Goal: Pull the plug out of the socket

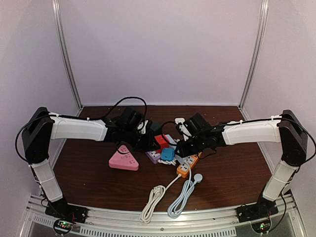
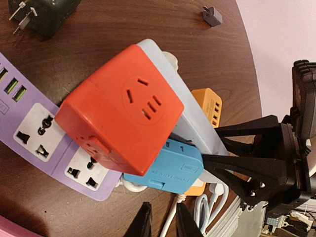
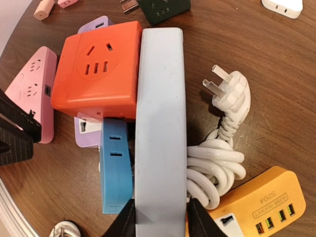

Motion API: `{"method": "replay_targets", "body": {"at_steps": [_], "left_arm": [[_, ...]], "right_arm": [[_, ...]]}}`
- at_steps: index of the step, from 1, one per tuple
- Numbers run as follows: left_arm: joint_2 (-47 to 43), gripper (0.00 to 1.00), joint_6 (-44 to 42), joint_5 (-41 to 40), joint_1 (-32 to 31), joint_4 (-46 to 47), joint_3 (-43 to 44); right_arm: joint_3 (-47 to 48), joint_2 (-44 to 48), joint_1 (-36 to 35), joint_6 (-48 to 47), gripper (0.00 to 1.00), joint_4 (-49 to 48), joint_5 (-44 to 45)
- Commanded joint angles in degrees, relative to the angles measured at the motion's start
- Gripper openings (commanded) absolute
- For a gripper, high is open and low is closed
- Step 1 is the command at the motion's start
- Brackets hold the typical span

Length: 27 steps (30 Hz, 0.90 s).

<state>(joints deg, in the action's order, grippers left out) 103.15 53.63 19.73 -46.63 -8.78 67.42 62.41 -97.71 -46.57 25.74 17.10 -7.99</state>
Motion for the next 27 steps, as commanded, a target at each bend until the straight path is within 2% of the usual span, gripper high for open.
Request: {"method": "replay_targets", "body": {"at_steps": [1, 6, 9, 19, 27], "left_arm": [[-0.9, 0.18, -0.9, -0.1, 0.7, 0.3, 1.4], [-0.9, 0.18, -0.9, 0.0, 1.0, 0.3, 1.7], [-0.9, 0.18, -1.1, 0.0, 1.3, 0.0, 2.2], [-0.3, 0.19, -0.9, 0.4, 2.5, 0.0, 4.5], [-0.3, 0.28, -0.8, 1.7, 4.3, 0.8, 4.0]], "right_arm": [[1.8, -0.4, 0.0, -0.2, 0.32, 0.0, 2.1], [2.3, -0.2, -0.5, -0.3, 0.17, 0.4, 4.8], [2.6, 0.8, -1.0, -0.4, 0.14, 0.4, 7.6], [4.8, 2.6, -2.8, -2.2, 0.1, -1.2, 15.4], [6.1, 3.8, -2.8, -3.2, 0.1, -1.3, 16.7]]}}
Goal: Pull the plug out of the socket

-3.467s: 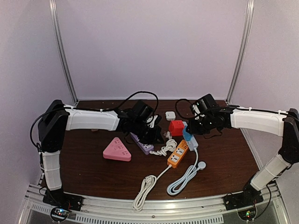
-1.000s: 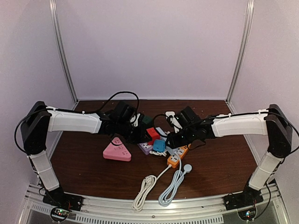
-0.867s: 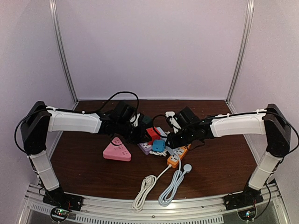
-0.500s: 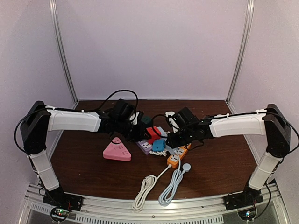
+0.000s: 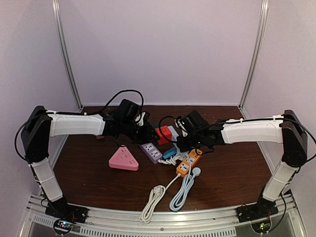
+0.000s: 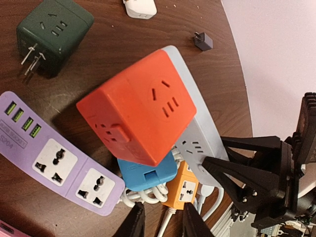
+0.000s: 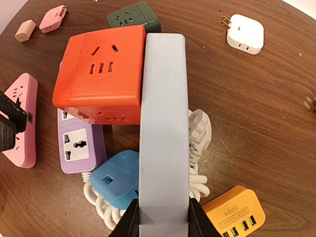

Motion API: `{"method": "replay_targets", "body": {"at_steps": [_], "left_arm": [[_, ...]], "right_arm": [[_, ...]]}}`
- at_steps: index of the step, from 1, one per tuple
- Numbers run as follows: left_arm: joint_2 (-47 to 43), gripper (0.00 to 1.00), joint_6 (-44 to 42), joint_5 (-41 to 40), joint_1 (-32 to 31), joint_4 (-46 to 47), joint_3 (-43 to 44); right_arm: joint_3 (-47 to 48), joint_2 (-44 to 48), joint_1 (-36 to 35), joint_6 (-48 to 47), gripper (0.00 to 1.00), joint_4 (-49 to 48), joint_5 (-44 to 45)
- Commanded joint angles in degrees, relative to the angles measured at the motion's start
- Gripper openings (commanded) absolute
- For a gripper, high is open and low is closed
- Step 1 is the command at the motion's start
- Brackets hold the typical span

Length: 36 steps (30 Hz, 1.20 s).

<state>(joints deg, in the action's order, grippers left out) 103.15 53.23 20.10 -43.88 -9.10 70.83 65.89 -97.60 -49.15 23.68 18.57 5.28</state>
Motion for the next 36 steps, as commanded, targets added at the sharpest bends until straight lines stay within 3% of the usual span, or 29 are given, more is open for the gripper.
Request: {"method": "replay_targets", "body": {"at_steps": [1, 4, 10, 14, 27, 33, 36], "left_arm": [[-0.5, 0.31, -0.3, 1.5, 1.8, 1.4, 0.5], [-0.6, 0.41, 0.2, 2.8, 2.2, 2.8, 0.5], [-0.8, 0.82, 3.8, 5.0, 3.0, 8.6, -2.7], [-1.0, 0.97, 6.1, 5.8, 3.8, 14.1, -4.8], [1.1, 0.96, 20.3, 8.9, 5.5, 35.5, -10.9], [1.5, 0.84, 22.9, 8.2, 5.5, 35.3, -11.2], [1.5, 0.83, 22.6, 7.8, 5.4, 33.8, -11.1]], "right_arm": [[2.7, 3.8, -0.2, -1.3, 0.1, -2.7, 3.4], [2.9, 4.5, -0.2, -1.4, 0.1, -2.7, 2.9], [3.9, 5.5, -0.2, -1.0, 0.1, -2.8, 0.5], [4.0, 5.9, -0.2, -0.2, 0.1, -3.1, -1.5], [3.2, 6.5, -0.3, 3.4, 0.1, -6.8, -7.1], [3.3, 6.3, -0.3, 5.2, 0.09, -8.4, -6.8], [4.0, 6.0, -0.4, 5.8, 0.09, -8.4, -7.0]]}}
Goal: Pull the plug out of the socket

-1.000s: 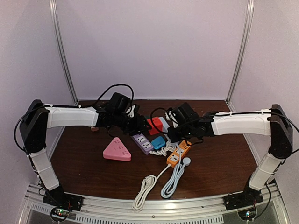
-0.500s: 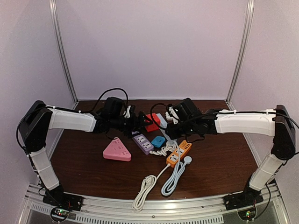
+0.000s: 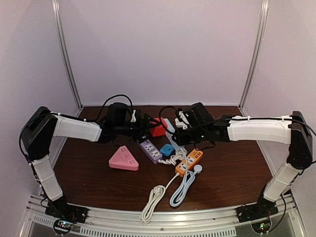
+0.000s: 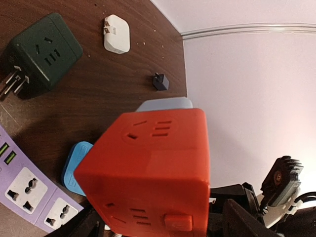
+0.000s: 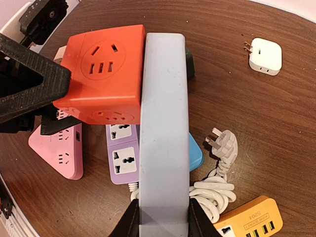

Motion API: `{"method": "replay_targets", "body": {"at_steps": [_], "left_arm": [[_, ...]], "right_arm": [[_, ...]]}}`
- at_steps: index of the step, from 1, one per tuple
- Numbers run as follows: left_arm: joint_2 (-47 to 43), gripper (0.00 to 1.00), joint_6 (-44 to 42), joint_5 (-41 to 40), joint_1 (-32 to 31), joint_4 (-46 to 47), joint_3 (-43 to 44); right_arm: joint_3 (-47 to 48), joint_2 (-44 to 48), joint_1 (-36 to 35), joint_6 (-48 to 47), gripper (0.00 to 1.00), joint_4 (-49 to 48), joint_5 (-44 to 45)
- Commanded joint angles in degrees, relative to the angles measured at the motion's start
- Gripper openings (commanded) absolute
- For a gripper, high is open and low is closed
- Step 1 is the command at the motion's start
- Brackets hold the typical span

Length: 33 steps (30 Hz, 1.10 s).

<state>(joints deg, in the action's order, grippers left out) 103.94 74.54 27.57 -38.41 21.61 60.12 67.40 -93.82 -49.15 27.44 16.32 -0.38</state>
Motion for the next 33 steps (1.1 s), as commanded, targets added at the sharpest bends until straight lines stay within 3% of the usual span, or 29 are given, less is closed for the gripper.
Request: {"method": "replay_targets", "body": {"at_steps": [1, 10, 19, 28, 33], "left_arm": [[0.7, 0.83, 1.2, 0.3, -0.1, 2.8, -0.4], [0.8, 0.8, 3.1, 0.4, -0.1, 6.5, -2.1], [1.0, 0.55, 3.8, 0.7, -0.1, 6.5, -2.5], [0.4, 0.16, 3.9, 0.7, -0.1, 7.2, -2.7], [-0.5, 0.11, 3.7, 0.7, -0.1, 7.5, -3.1]], "right_arm": [[2.6, 2.3, -0.3, 2.1, 0.08, -6.1, -1.5], [2.4, 2.3, -0.3, 3.3, 0.09, -7.0, -2.7], [2.1, 1.8, -0.4, 4.4, 0.08, -8.0, -3.1], [2.1, 1.3, -0.5, 6.3, 0.03, -4.5, 5.1], [1.2, 1.4, -0.3, 6.9, 0.02, -2.9, 11.1]]}}
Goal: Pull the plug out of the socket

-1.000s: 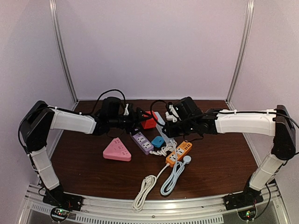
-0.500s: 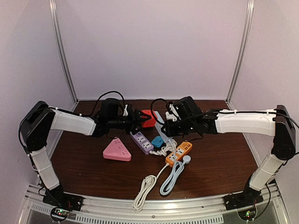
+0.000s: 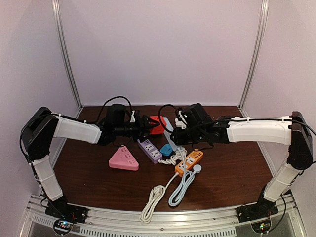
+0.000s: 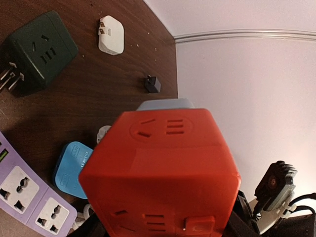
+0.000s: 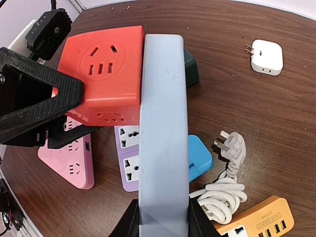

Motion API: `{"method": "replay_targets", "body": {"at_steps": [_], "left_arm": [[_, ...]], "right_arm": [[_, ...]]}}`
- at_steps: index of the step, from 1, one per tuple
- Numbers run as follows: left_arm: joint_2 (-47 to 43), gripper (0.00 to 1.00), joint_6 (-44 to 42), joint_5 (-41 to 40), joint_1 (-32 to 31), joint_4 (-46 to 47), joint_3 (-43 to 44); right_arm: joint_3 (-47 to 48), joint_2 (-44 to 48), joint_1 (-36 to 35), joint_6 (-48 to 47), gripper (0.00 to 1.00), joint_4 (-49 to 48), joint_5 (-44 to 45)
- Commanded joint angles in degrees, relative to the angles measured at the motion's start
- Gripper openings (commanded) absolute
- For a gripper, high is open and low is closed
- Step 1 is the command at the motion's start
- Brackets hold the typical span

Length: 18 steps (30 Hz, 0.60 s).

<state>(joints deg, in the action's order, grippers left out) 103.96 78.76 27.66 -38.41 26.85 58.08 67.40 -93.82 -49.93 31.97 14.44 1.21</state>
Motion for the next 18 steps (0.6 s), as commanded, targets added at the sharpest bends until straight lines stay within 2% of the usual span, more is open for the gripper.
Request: {"method": "replay_targets", "body": {"at_steps": [1, 18], "left_arm": [[-0.8, 0.1, -0.5, 0.6, -0.1, 2.2, -1.2], [-2.7, 0.06, -0.8, 0.5, -0.1, 1.7, -2.3]], "right_arm": [[0.9, 1.5, 0.5, 2.5, 0.01, -1.0, 10.4], [-3.5, 3.4, 4.7, 2.3, 0.02, -4.0, 10.1]]}}
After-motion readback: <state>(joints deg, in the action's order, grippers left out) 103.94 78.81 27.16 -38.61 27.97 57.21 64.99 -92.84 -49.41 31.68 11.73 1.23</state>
